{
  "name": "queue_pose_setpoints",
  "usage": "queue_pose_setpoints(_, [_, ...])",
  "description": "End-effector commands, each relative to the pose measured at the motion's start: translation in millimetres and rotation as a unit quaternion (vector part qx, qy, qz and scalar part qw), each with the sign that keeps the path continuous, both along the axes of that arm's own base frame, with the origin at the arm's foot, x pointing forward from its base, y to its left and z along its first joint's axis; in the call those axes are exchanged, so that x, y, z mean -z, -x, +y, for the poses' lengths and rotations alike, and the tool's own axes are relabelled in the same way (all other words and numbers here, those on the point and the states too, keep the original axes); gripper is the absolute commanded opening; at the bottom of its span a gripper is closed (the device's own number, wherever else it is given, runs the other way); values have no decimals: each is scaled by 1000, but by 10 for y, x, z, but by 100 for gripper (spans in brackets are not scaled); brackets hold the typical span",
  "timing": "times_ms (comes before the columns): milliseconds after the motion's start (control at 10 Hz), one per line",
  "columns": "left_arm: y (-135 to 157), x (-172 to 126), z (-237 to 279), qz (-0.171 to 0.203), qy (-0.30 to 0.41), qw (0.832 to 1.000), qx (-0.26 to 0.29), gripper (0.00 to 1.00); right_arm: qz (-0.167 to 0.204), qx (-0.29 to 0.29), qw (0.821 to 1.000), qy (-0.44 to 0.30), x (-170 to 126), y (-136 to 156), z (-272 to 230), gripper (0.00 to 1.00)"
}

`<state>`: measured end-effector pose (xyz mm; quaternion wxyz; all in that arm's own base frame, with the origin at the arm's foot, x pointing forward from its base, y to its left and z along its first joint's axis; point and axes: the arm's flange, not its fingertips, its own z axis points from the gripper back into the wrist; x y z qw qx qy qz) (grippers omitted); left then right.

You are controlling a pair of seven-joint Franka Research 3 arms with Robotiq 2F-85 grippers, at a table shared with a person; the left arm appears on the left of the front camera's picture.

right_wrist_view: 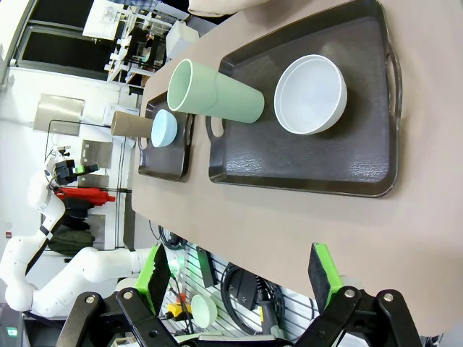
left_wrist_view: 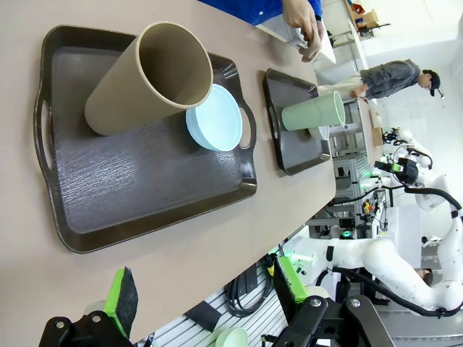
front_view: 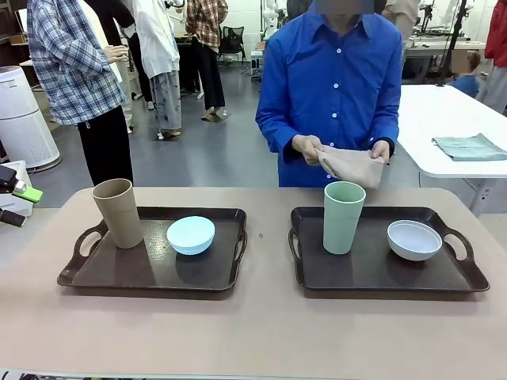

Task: Set up a tray with a mat and arrange the tableware.
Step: Pick up the Picnic Bowl and Reusable plastic cup from the Handle tray in front of the human's position and hold them in the air.

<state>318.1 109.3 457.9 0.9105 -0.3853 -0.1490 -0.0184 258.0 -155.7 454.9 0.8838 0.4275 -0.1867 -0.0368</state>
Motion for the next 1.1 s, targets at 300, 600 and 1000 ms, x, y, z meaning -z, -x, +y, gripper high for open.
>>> queue_pose_setpoints(300, [0,0,0,0,0,1000,0,100,0,0,1000,0,0,0,0,100])
queue_pose_setpoints(600, [-255,-687,-713,-136,-71,980,129,100,17,-22,994,104,-391,-84,128,100])
queue_pose_setpoints(1000, [-634,-1256,-1906,-253,-178,915,259,100,75,-17,971,228,-618,-603,555,100])
